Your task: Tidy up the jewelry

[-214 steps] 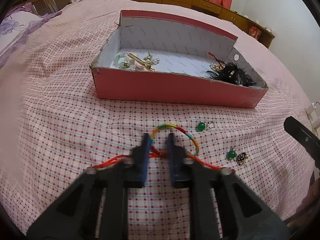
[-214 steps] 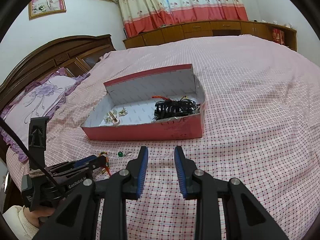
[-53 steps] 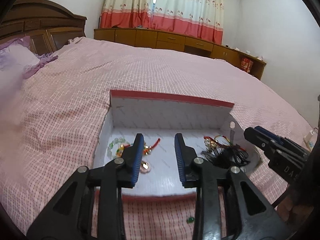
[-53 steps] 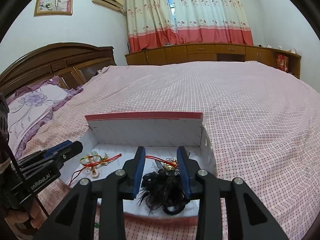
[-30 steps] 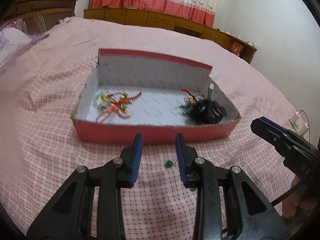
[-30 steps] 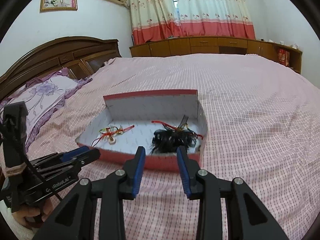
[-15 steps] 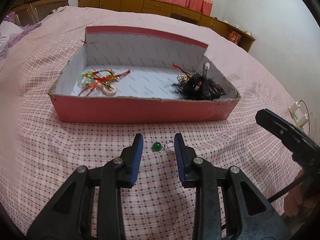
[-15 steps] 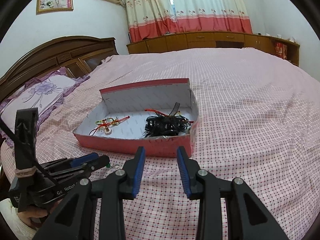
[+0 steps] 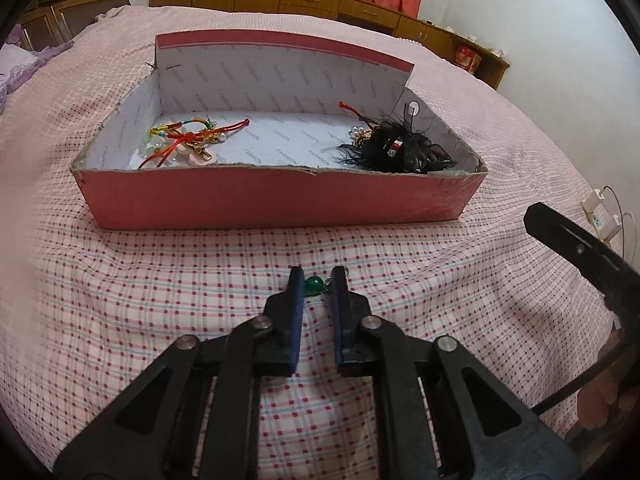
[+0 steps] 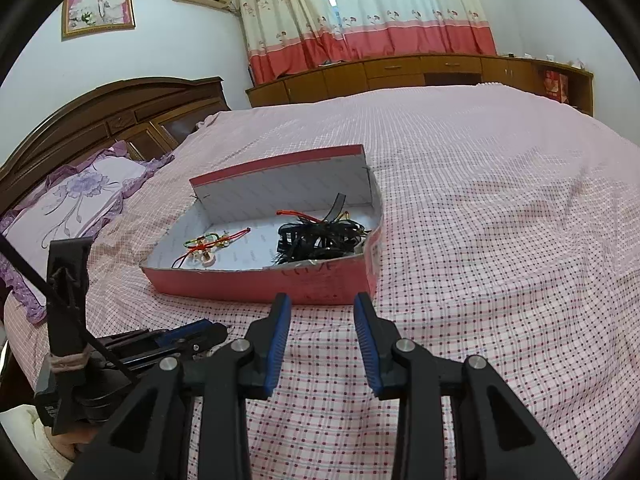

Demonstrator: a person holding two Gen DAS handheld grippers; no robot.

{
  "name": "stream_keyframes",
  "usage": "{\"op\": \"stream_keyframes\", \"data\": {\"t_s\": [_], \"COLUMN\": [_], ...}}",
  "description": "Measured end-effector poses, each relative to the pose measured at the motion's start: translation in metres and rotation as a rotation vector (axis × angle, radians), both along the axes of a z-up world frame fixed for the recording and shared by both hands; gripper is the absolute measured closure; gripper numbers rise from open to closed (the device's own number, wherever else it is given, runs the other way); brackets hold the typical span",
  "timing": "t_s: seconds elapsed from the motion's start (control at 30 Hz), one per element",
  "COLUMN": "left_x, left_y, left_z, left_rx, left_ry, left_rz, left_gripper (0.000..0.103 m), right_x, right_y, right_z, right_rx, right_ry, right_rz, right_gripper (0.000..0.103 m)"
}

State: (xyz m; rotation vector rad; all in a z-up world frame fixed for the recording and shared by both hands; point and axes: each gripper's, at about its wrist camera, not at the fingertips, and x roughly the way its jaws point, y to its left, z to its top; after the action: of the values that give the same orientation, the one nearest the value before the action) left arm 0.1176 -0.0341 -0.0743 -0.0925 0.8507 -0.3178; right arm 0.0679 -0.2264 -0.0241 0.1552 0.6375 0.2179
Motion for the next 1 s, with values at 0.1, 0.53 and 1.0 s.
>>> {"op": "stream_keyframes", "data": {"t_s": [0.1,0.53,1.0], "left_x": [-0.001,-0.022,-0.035], "left_y": [0.001,0.022,0.068], "left_z": [0.001,0.034,0.046], "left_rx": [-0.001,-0.033,-0.057], "left_ry": [0.01,-0.059,-0.081], "left_rz": [0.01,0.044,0.157], "left_gripper": [0.103,0.103,0.103], "right_x": [0.0,-0.009,-0.013], "right_y": [0.0,0.015,0.062], "right_z": [0.0,0.004,-0.009], "right_rx": [0.003,-0.008,-0.008], "right_ry": [0.0,0.001,0.066], "right_rz": [0.001,0.035,0.137], "right_gripper": [0.067,0.067,0.067]}}
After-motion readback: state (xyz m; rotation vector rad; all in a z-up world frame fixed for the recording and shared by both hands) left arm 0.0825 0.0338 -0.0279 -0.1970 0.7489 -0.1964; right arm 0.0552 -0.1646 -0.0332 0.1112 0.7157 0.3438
